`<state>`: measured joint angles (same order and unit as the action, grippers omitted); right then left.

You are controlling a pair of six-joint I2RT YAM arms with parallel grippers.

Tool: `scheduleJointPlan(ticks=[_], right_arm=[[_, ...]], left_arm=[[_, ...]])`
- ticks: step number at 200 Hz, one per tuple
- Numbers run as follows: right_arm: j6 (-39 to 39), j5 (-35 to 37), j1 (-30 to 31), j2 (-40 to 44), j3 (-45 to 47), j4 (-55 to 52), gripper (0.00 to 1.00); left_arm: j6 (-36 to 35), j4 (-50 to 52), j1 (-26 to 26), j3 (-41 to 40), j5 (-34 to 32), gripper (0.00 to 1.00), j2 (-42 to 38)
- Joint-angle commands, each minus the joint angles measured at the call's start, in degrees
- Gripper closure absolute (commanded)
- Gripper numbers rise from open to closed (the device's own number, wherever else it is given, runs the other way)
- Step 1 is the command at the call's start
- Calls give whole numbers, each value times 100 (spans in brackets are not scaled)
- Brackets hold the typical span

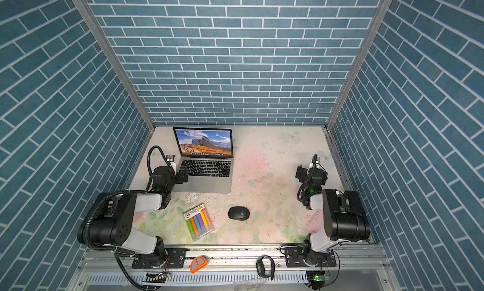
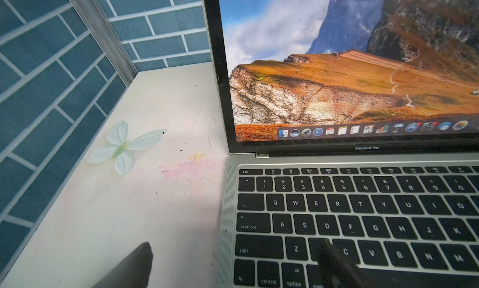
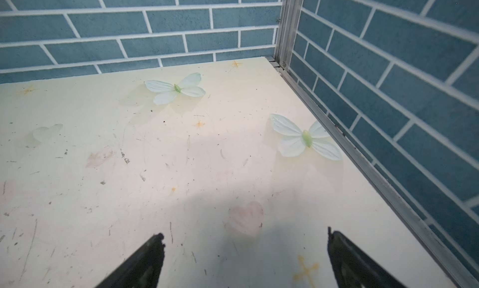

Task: Insert the wireless mouse receiver into the laptop
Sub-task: Pick up the mouse from the center of the board.

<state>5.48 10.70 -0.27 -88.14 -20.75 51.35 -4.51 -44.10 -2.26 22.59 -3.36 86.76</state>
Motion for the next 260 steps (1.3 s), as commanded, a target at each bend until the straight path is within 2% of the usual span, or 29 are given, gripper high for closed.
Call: scheduleJointPlan(ticks=[1,260], right_arm=[[-220,-46,3,-10,-96,-30,1],[-216,-44,1,-4,-94,-31,1]], left_arm=[[23,-145,33,90,19,1,-12],[-87,-301,-46,-13,10,1,-45]])
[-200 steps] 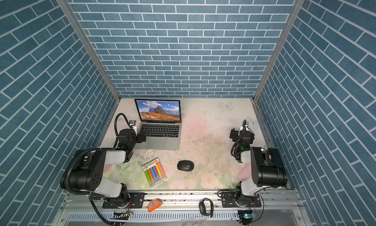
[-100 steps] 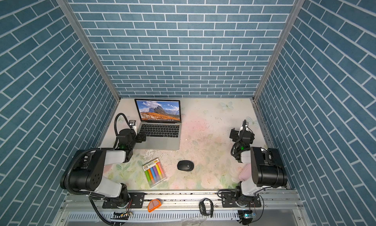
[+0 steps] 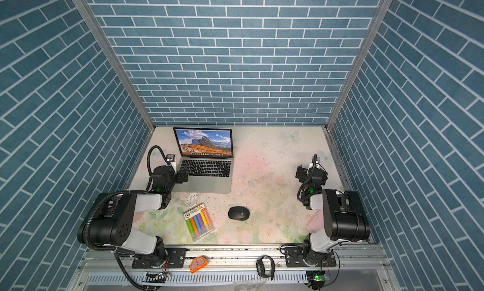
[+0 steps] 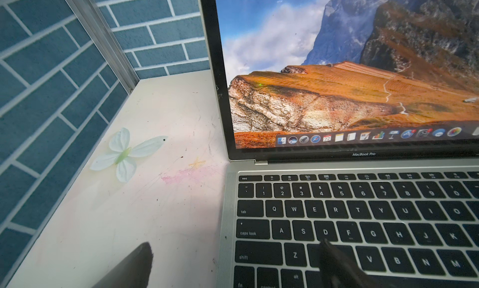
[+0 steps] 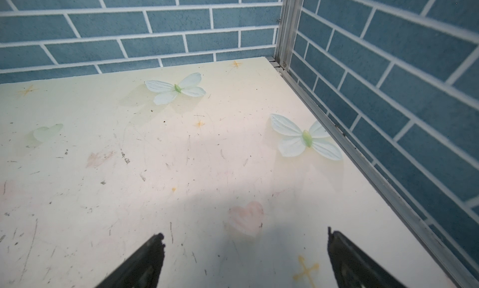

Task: Insert the wireless mouse receiver into the laptop
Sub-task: Pick up the mouse from the center of the board.

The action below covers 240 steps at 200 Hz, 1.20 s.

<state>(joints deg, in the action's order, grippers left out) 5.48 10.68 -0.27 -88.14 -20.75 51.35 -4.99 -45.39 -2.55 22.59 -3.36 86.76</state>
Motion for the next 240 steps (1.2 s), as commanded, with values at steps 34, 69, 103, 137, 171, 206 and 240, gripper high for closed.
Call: scheduleJointPlan(ticks=[34,69,103,137,171,206,240], right_arm=[[-218,-39,6,-6,-96,-34,1],[-208,-47,3,-10,-96,-36,1],[-252,-52,8,60,-90,-67,1],[-265,-166,20,963,-645,-1826,1],[158,-451,27,1593,-1254,-3306,9],[569,-863,449,1958,-1527,-4341,15],[505,-1395,1286,2276,-1408,-4787,16]], left_arm=[[-31,-125,-18,14,37,1,-33],[-23,262,-26,117,4,1,-306],[-9,1188,-255,223,-387,1,-1168],[115,2379,-517,765,28,1,-1508],[125,3470,-997,1435,668,1,-1551],[-231,4640,-1777,2113,1258,1,-1526],[-1968,5894,-3677,2585,628,1,-1535]])
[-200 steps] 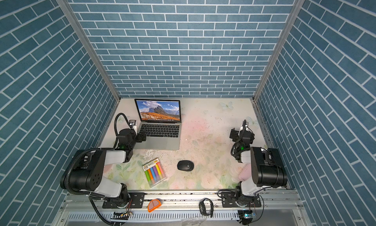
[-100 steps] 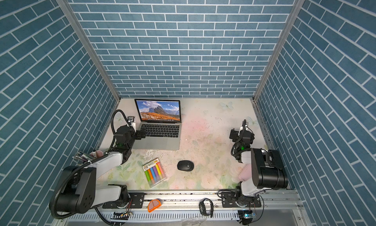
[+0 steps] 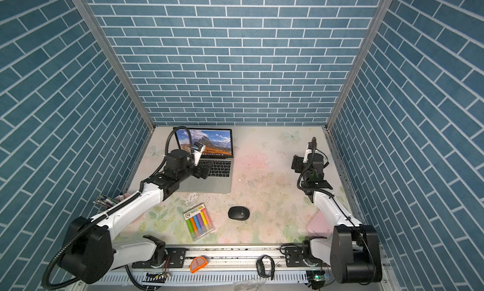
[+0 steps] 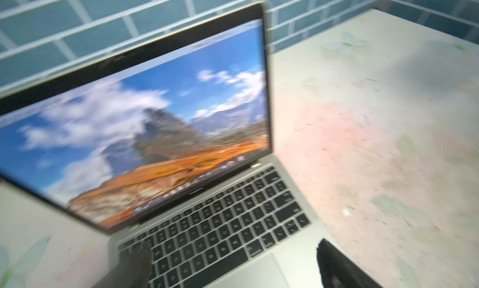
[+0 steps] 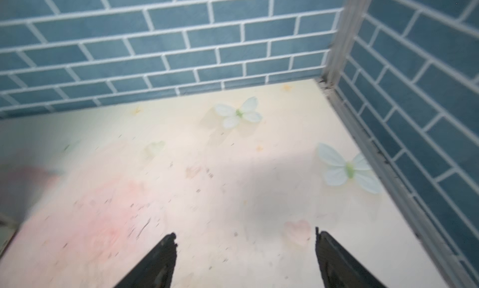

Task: Insert the wireless mouse receiver into the laptop
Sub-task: Pick up the mouse from the center of the board.

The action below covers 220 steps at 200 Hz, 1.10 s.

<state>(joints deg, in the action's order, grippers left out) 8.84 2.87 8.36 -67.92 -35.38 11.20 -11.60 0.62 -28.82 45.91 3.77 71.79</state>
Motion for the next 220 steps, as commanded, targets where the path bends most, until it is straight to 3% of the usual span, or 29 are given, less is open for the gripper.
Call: scheduleJointPlan(ticks=[1,25,56,115,164,220], right_arm=[[174,-649,444,263,55,-788,16],[531,-1139,724,464,200,-1020,18],[875,-1466,827,846,496,-1182,20],[1465,-1825,911,1542,1282,-1164,24],[1559,-1736,939,2123,1620,-1331,25],[1647,-1676,946,2208,1591,-1469,25]], left_arm=[[-1344,1318,-1097,257,-86,1,-36],[-1810,1738,-2058,331,-403,1,43],[-1889,2050,-2628,170,-230,1,283],[-1888,2694,-2698,832,276,1,1740],[-1852,2873,-2699,1124,729,1,2312],[-1531,2649,-2699,1297,1038,1,2885]])
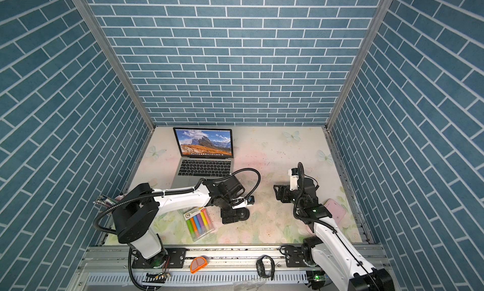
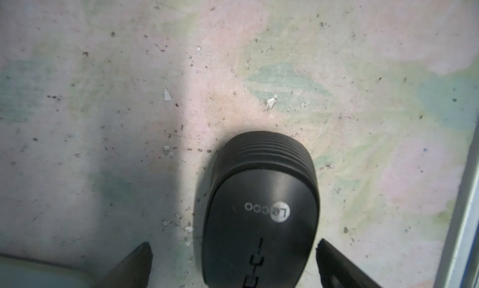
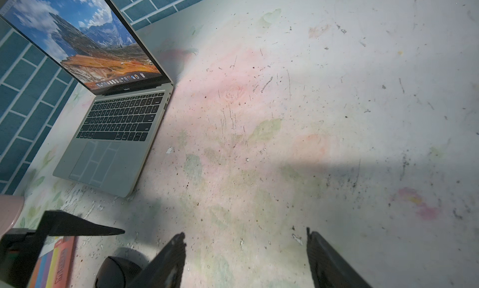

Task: Insert the wireless mouse receiver into the laptop
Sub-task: Pick up the mouse from the center of the board.

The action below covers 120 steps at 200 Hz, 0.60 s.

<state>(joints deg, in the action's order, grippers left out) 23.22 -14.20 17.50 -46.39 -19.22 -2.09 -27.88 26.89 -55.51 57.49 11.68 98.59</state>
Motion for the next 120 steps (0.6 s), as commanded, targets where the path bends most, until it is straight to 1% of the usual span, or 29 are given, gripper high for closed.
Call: scheduleJointPlan(ticks=[1,19,42,70,105,120], right_arm=[[209,31,33,57,-27,-141,25],[209,38,43,66,-75,-218,25],[216,82,43,91,-117,-295,25],[279,102,43,181,-169,-327,24],[143,110,43,328,-353,-517,24],[88,101,42,413,-419,-567,24]], left_arm=[[93,15,-30,143,247,1,214],[155,-63,-28,149,273,5,320],[248,-237,-30,97,280,14,374],[411,-609,-26,-117,460,22,333],[516,-677,-19,-202,478,42,294],[563,-677,-22,-221,487,46,219]])
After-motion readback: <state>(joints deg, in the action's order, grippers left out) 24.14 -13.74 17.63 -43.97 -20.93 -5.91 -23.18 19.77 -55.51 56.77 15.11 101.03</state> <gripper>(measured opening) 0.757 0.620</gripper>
